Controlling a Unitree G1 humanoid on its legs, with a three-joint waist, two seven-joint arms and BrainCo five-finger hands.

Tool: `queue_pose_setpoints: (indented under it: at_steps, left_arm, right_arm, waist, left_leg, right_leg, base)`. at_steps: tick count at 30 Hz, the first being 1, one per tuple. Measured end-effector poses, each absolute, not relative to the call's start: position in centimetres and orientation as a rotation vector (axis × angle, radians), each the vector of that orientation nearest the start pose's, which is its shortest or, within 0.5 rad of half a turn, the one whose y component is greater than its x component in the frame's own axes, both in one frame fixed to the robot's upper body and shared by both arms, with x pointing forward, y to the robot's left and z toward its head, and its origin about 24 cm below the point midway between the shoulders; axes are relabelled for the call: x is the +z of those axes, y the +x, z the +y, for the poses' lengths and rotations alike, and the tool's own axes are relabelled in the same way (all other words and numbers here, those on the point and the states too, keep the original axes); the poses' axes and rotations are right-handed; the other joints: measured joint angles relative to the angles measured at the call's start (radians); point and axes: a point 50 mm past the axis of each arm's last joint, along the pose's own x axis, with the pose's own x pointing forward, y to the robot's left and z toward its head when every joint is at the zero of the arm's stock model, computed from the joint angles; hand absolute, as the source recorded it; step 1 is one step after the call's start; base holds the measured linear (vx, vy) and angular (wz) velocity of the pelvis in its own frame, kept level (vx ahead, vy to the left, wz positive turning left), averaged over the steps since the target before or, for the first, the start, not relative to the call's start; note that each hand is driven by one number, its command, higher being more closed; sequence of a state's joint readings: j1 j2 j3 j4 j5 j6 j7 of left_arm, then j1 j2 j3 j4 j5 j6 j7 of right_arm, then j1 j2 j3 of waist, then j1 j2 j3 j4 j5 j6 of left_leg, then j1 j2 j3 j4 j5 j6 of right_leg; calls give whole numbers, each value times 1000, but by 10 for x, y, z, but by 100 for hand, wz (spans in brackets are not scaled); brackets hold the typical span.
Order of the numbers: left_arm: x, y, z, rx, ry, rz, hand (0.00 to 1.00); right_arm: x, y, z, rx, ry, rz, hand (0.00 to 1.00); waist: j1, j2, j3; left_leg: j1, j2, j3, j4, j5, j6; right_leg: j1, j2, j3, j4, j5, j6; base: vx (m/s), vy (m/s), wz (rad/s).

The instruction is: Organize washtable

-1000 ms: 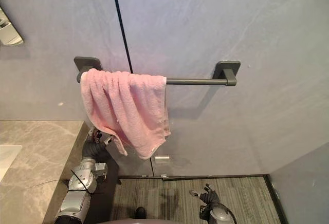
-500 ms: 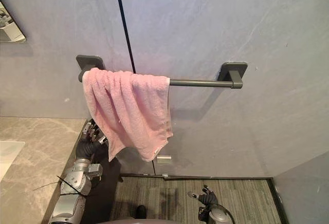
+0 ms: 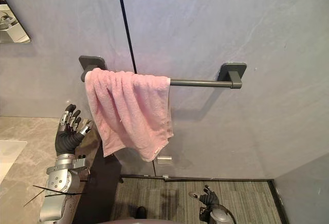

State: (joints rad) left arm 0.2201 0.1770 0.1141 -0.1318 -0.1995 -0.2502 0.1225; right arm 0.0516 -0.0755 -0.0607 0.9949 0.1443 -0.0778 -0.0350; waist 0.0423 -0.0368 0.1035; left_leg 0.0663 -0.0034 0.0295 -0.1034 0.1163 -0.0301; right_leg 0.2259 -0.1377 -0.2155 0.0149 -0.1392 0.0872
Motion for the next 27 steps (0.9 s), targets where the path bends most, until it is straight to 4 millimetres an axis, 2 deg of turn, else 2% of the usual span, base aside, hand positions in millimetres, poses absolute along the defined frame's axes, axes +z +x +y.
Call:
queue_pose_setpoints:
  at_steps: [6, 20, 27]
  left_arm:
    - [62, 197, 220, 238, -25, -210, 0]
    - [61, 200, 191, 73, -103, -207, 0]
    - [44, 201, 188, 73, -41, -126, 0]
  right_arm:
    - [-150, 125, -189, -193, 68, 955, 0]
    - [-150, 125, -190, -180, 49, 956, 0]
    - [-150, 124, -192, -176, 34, 957, 0]
  waist:
    - [2, 0, 1]
    - [1, -2, 5]
    - [-2, -3, 7]
  left_leg:
    - [-1, -7, -4, 0, 0, 0]
    - [-1, -12, -17, 0, 0, 0]
    - [-2, -12, -16, 0, 0, 0]
  right_leg:
    - [1, -2, -4, 0, -1, 1]
    - [9, -4, -15, 1, -3, 7]
    - [9, -4, -13, 0, -8, 2]
  base:
    - [-7, -5, 1]
    - [-6, -16, 3]
    - [-4, -4, 0]
